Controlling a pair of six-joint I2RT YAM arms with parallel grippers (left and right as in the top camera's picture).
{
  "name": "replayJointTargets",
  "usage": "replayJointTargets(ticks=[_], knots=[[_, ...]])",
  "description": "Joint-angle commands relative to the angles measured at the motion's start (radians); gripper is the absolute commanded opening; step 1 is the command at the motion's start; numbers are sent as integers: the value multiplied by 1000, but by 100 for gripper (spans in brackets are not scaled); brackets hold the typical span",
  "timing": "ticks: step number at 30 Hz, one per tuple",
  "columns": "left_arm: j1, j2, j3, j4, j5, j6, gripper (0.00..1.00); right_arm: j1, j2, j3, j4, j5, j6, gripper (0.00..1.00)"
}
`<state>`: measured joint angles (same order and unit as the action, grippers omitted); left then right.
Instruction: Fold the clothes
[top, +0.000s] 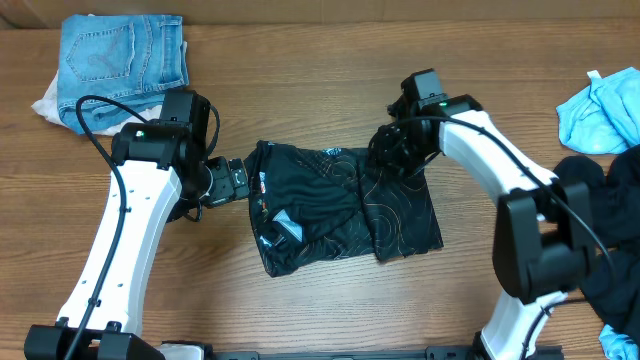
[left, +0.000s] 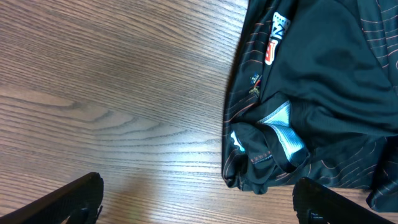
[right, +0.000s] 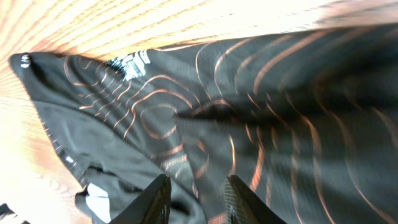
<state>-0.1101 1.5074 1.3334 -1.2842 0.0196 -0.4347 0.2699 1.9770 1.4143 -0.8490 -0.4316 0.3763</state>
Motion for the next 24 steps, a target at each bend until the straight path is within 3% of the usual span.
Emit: replayJointTargets(ticks=[1,17,22,24], knots=[[-4,0,3,2,7,20,100,11,52,9,35,-58,15,29],[-4,0,3,2,7,20,100,8,122,15,274,-82,43,29],[-4,0,2,7,8,31,100,-39,107,135,153,-82,38,29],[-4,0,1,14,8,39,100,-69,88,220,50,-82,16,34]])
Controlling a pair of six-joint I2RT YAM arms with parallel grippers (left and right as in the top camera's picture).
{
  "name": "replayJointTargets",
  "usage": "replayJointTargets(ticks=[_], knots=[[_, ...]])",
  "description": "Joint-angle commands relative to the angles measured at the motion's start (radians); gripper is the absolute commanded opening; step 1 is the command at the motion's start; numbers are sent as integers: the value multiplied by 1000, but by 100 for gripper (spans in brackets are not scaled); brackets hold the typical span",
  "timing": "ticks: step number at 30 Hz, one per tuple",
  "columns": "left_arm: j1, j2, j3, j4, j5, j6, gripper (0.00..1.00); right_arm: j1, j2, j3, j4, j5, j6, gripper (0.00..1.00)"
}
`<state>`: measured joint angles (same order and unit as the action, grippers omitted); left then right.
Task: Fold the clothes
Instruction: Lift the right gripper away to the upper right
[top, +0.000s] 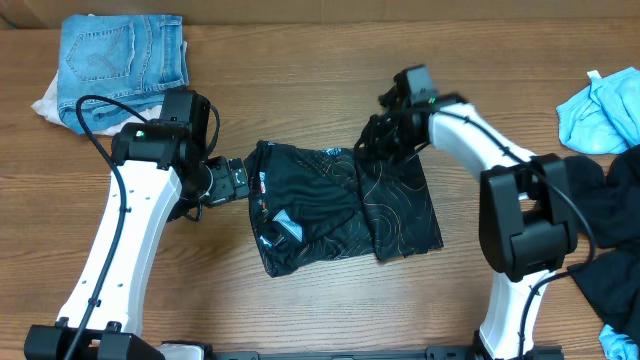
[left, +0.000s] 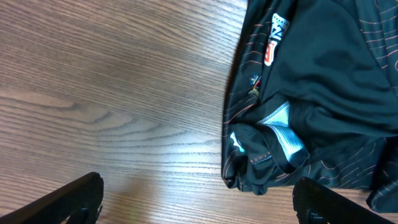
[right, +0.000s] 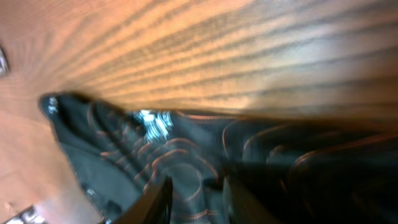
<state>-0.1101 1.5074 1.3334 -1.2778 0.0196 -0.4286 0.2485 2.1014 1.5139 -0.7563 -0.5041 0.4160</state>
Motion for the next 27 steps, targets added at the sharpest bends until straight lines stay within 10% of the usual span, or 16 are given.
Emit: replayJointTargets(ticks=[1,6,14,27], knots=[[-4,2,-3,12,16,33,100,-66,-50,174,-108,-5,-39,38],[-4,3,-74,121,151,80,100,-139,-106,396,-406,85,-117,100],[0,13,-247,309,273,61,100,-228,-136,564,-714,155,-204,100],[154,130,-291,425,472,204,100,-282,-136,562,-745,347,-174,100]])
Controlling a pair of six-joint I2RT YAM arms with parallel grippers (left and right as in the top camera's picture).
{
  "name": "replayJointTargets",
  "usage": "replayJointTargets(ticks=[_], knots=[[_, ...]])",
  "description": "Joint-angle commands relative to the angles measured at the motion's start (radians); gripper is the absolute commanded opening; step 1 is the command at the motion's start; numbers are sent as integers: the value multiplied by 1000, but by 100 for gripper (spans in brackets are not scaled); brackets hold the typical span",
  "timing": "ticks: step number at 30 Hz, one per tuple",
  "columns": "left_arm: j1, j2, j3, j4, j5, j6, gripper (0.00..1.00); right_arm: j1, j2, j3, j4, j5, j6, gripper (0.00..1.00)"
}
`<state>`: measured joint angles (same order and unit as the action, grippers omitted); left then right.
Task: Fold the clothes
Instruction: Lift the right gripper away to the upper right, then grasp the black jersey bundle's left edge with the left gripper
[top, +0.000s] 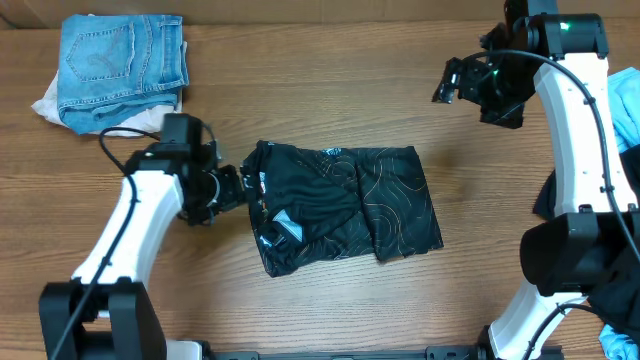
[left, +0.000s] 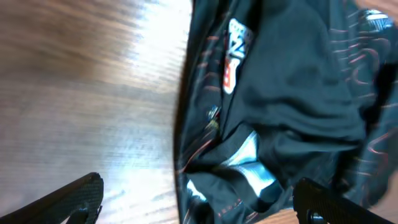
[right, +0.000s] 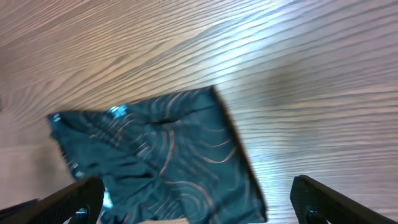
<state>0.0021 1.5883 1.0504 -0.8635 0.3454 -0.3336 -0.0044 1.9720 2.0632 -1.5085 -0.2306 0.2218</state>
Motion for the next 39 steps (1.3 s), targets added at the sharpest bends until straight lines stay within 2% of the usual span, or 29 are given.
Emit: replayJointTargets(ticks=[1,8,20,28,34,36,39], knots=[[52,69,-8,17,173,124,100,-38,-6,13,7,74,20,100],[60,199,-8,46,320,208,100,-80,-6,13,11,74,5,100],[58,414,-9,130,362,208,100,-83,-6,13,14,118,-16,100],[25,497,-9,162,382,206,100,-83,-6,13,18,117,-16,100],[-33,536,-9,207,377,130,100,-83,-6,13,14,117,-16,100],[-48,543,-9,219,357,100,95,-83,-6,13,9,117,-16,100],[-59,544,-9,230,341,91,77,-83,-6,13,3,117,-16,100]])
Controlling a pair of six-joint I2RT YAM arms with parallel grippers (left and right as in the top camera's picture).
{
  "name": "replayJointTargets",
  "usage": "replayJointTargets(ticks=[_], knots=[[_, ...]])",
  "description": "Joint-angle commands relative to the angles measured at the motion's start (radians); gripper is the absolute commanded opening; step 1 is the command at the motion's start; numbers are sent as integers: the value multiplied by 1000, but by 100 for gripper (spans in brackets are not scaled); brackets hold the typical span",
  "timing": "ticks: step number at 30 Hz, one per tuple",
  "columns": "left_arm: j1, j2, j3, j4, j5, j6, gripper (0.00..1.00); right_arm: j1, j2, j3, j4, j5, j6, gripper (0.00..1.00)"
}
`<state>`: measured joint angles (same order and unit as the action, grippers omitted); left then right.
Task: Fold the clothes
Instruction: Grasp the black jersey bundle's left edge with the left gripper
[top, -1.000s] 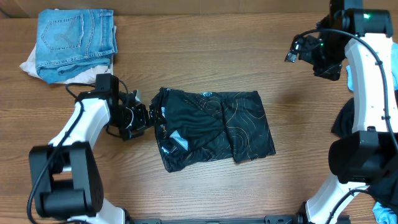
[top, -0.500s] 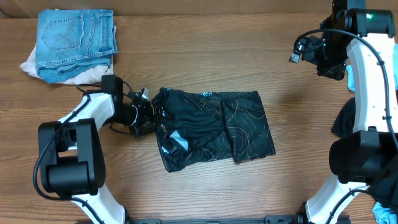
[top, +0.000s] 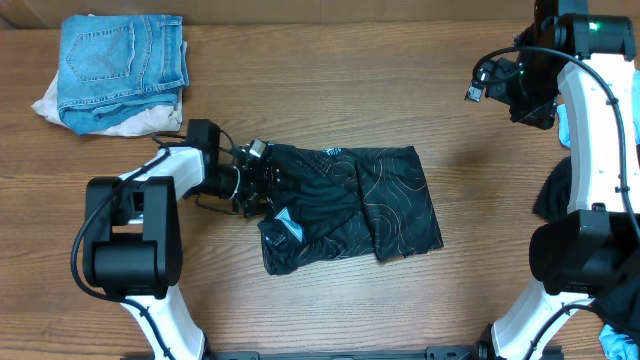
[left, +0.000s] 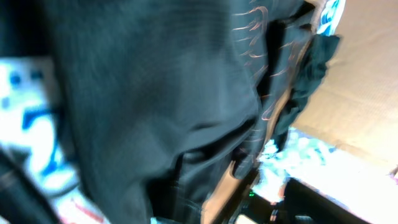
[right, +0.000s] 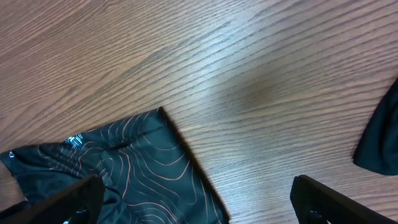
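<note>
A black garment with thin orange contour lines lies folded in the middle of the table. My left gripper is low on the table, pushed into the garment's left edge. The left wrist view is blurred and filled with that black fabric; one finger shows far out at the lower right, so the jaws stand open. My right gripper hangs open high over the far right of the table. From there it looks down on the garment's upper right corner, well clear of it.
Folded jeans lie on a white cloth at the far left corner. A dark heap of clothes sits at the right edge, also seen as dark cloth. A bit of light blue cloth shows behind the right arm.
My left gripper was just left of the garment and is now at its left edge, the arm lying lower. The right gripper has shifted slightly to the right, still open and high.
At first my right gripper was nearly closed on the garment's upper right part, while the left stood open beside its left edge. Then the right was at the top edge. Later it was open and high at the far right. The left has now reached the fabric.
</note>
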<state>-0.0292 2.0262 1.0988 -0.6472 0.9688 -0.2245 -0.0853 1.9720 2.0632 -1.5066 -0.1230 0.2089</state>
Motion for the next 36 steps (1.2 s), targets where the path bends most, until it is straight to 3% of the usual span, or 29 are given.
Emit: replayJointTargets(ticks=[1,4,9,14,23,30,36], knots=[[-29,106,-57,15,-293,-24,71,-2,-6,13,0,10,-3,100],[-30,106,-57,18,-328,-35,57,-2,-6,13,0,10,-3,100],[-30,106,-57,25,-368,-43,4,-2,-6,13,0,10,-3,100],[-22,106,-57,11,-393,-52,4,-2,-6,13,-3,10,-3,100],[101,105,-14,-145,-646,-82,4,-2,-6,12,-14,10,-3,100],[204,105,159,-337,-794,-67,4,-2,-6,11,-18,10,0,100],[209,105,383,-540,-900,-72,4,-2,-6,-2,-13,-2,0,100]])
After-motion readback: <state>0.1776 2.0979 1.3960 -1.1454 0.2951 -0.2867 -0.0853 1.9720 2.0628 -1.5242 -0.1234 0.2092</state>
